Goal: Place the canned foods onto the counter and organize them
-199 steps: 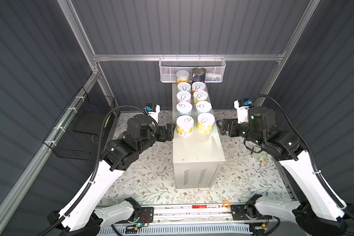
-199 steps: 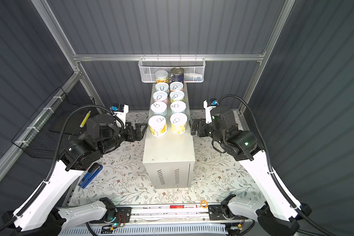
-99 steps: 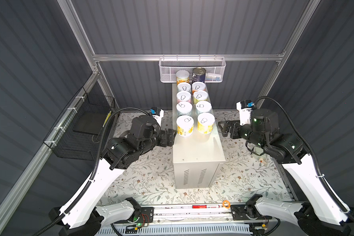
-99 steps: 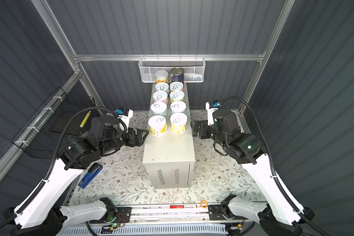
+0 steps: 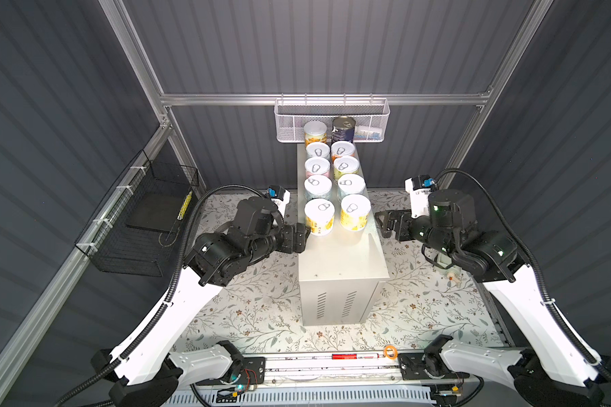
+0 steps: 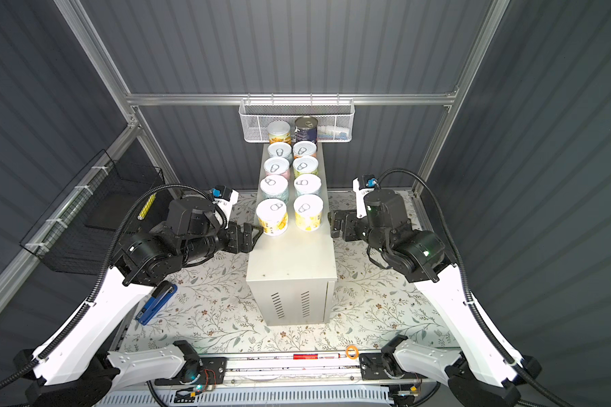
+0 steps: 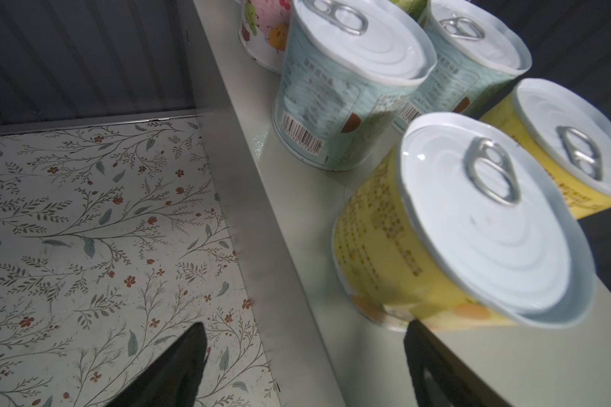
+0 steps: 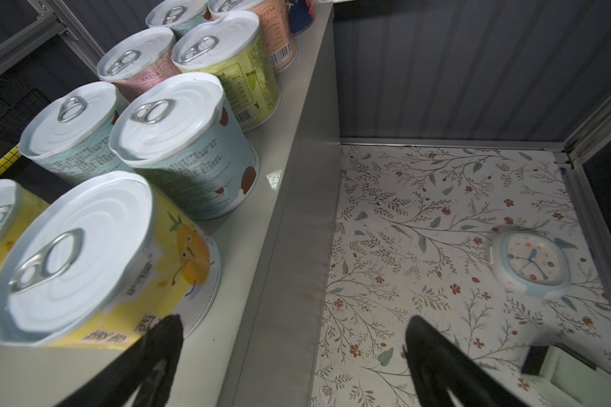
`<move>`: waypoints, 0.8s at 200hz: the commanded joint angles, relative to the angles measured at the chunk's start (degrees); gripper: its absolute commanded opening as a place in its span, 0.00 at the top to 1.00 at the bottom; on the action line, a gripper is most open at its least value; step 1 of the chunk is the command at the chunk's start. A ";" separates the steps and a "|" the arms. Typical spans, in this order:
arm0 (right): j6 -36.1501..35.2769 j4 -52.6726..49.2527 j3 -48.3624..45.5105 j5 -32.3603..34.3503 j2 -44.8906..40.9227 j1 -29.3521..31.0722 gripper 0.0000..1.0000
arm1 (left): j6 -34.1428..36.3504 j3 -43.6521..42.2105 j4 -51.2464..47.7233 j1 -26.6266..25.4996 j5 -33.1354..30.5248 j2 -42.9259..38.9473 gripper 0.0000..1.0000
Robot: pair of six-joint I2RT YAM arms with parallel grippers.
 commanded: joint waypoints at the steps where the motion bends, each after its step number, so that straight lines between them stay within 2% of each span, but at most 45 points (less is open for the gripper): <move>1: -0.22 0.90 -0.73 0.35 -0.22 -0.16 0.01 | 0.71 -0.43 1.50 -0.24 -1.50 -0.04 0.09; 55: 0.14 0.59 -1.87 -0.25 -0.43 -0.19 0.01 | 0.58 -0.99 0.63 -0.24 -4.50 -0.47 0.06; 80: 0.05 -0.39 -3.15 2.46 -2.90 -0.32 0.01 | -0.02 0.24 -3.53 -0.24 -6.94 -1.92 0.06; 105: 0.40 -1.24 -5.68 3.60 -5.18 -2.15 0.01 | -1.96 0.38 -9.41 -0.23 -12.67 -3.52 0.01; 120: 1.18 -0.66 -8.68 2.81 -7.11 -6.27 0.01 | -2.87 -2.22 -9.42 -0.16 -19.15 -4.52 0.01; 129: 1.22 1.00 -11.74 1.01 -8.54 -9.96 0.01 | -2.62 -5.38 -7.37 -0.06 -23.27 -5.37 0.01; 140: 1.51 3.13 -15.96 -0.56 -9.68 -14.28 0.01 | -0.56 -11.50 0.52 0.07 -26.44 -7.06 0.01; 160: 2.97 6.63 -23.54 -5.23 -9.62 -20.30 0.01 | 2.72 -27.88 21.42 2.04 -32.45 -12.71 0.00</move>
